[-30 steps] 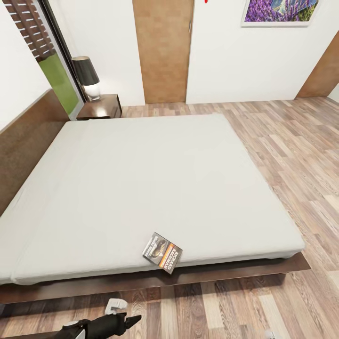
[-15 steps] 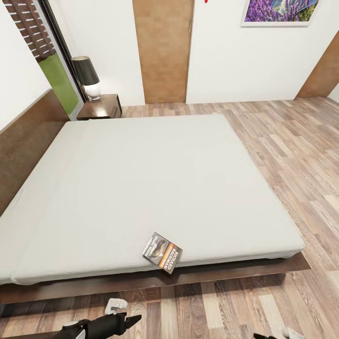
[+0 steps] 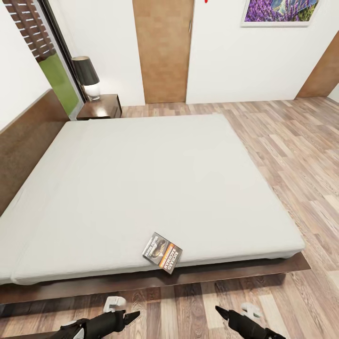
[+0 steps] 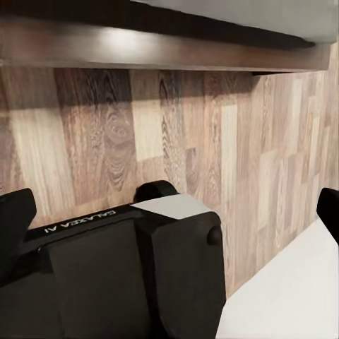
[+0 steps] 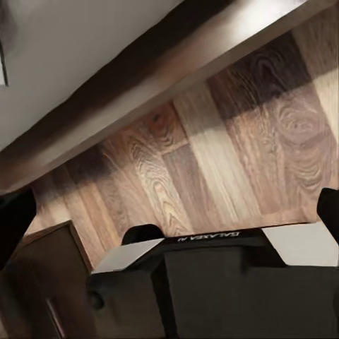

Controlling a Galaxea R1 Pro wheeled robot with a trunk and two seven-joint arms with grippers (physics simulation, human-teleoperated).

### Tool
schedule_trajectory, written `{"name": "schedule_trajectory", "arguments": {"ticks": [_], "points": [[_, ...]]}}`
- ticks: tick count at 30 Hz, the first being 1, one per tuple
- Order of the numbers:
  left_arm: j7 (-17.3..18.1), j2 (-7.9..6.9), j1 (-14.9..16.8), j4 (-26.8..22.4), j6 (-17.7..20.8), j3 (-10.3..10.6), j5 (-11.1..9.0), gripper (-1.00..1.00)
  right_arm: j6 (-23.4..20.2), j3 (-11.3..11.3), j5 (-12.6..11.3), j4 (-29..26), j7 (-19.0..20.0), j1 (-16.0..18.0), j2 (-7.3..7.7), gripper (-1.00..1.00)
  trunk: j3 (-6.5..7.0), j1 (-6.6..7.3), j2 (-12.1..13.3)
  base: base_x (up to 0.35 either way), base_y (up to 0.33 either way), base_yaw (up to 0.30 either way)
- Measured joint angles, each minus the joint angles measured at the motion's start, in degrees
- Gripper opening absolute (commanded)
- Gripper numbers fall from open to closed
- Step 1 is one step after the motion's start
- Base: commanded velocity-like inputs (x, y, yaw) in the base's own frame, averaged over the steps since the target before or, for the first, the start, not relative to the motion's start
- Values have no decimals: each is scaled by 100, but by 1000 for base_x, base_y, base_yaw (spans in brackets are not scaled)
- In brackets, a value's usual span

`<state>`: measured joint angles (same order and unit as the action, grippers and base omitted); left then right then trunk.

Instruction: In the bedroom, move the book from the bed onto either nightstand, and place the two sandals side by side next to the bed.

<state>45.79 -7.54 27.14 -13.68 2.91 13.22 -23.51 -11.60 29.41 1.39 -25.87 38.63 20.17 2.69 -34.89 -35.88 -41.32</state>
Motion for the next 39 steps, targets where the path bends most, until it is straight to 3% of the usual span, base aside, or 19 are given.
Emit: {"name": "schedule_trajectory", "arguments": {"ticks": [2,4,6,7,12,16,20,22,23,30,37,39], "points": [[-9,-3,0,0,1,-164,1,100,0,0,-2,-17,4,0,-106,100,0,0,0,0,0,0],[-21,-5,0,-1,-1,-462,-1,100,-8,6,-3,-29,48,1,-312,100,0,0,0,0,0,0],[-24,-7,0,0,-2,-631,2,100,0,-1,-4,-28,255,1,-368,100,0,0,0,0,0,0],[-26,-11,0,0,0,-757,3,100,-14,-1,-5,-30,628,1,-397,100,0,0,0,0,0,0],[-82,-14,0,7,2,-896,2,100,-541,4,-4,-36,1835,1,-425,100,0,0,0,0,0,0],[-117,-15,1,35,3,-918,1,100,-745,6,-4,-39,2106,1,-432,100,0,0,0,0,0,0],[-121,-3,0,87,1,-918,-6,100,-761,8,-4,-37,2152,1,-466,100,0,0,0,0,0,0],[-118,1,1,93,-2,-917,-7,100,-728,7,-8,-32,2146,1,-605,100,0,0,0,0,0,0],[-118,6,1,95,-4,-914,-7,100,-643,1,-14,-22,2131,1,-770,100,0,0,0,0,0,0],[-103,19,0,96,-5,-908,-7,100,-418,1,-75,-3,2094,15,-964,100,0,0,0,0,0,0],[-83,30,0,96,-10,-908,-2,100,-402,-4,-690,2,2094,42,-1006,100,0,0,0,0,0,0],[-82,41,0,96,-12,-908,0,100,-395,-28,-767,2,2088,49,-1028,100,0,0,0,0,0,0]]}}
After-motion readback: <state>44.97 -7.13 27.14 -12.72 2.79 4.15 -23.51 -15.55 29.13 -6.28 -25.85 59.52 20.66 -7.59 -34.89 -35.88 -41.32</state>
